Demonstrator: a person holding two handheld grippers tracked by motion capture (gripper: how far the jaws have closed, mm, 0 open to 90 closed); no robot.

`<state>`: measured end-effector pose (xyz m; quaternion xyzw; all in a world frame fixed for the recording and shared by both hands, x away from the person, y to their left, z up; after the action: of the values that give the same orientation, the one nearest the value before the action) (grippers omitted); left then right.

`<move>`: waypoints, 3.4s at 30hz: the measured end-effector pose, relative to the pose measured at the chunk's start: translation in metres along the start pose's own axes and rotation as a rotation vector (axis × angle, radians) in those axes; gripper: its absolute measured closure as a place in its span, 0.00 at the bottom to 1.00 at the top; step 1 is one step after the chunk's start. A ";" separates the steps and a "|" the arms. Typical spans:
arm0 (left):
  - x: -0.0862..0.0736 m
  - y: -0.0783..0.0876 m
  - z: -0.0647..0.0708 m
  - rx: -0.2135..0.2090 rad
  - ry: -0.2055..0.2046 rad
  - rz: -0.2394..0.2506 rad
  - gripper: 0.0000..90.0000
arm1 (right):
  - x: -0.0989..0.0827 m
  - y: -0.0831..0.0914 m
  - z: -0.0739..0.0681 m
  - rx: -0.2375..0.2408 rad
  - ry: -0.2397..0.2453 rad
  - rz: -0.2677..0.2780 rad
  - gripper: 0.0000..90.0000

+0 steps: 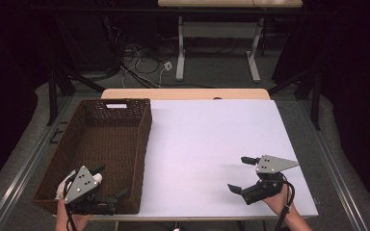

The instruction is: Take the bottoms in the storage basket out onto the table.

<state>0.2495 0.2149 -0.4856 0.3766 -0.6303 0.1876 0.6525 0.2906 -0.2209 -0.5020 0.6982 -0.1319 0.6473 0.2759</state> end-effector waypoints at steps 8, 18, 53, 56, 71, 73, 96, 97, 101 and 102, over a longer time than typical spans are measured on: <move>0.003 -0.001 -0.003 -0.018 0.011 -0.018 0.00 | 0.000 -0.001 -0.001 0.003 -0.006 0.001 0.00; 0.009 -0.005 -0.005 -0.032 -0.041 -0.103 0.00 | -0.001 -0.002 -0.002 0.009 -0.003 -0.002 0.00; 0.018 -0.006 -0.042 -0.007 -0.093 -0.254 0.00 | -0.003 -0.004 -0.003 0.013 -0.010 -0.020 0.00; 0.018 -0.006 -0.046 0.000 -0.098 -0.268 0.00 | -0.003 -0.004 -0.003 0.015 -0.009 -0.021 0.00; 0.015 -0.008 -0.063 0.016 -0.129 -0.375 0.00 | -0.003 -0.005 -0.004 0.022 -0.009 -0.031 0.00; 0.015 -0.008 -0.066 0.030 -0.118 -0.386 0.00 | -0.004 -0.006 -0.004 0.023 -0.012 -0.030 0.00; -0.015 -0.004 -0.103 0.107 -0.015 -0.621 0.00 | -0.005 -0.006 -0.003 0.024 -0.010 -0.040 0.00; -0.016 -0.004 -0.104 0.108 -0.013 -0.633 0.00 | -0.005 -0.006 -0.003 0.029 -0.010 -0.040 0.00; -0.020 -0.003 -0.106 0.114 0.005 -0.664 0.00 | -0.005 -0.006 -0.003 0.029 -0.010 -0.040 0.00; -0.021 -0.003 -0.106 0.113 0.008 -0.675 0.00 | -0.005 -0.006 -0.003 0.025 -0.010 -0.041 0.00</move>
<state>0.3209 0.2952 -0.4981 0.5990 -0.4562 -0.0029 0.6582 0.2908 -0.2148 -0.5081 0.7074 -0.1111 0.6395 0.2797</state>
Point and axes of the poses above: each handheld gripper's, and its own axes: y roughly backward along the jaws, x roughly out of its top, z roughly to its right, the point moved 4 cm from there along -y, roughly forward along the jaws, and after that the axes turned 14 degrees about z, right-handed, at the moved point
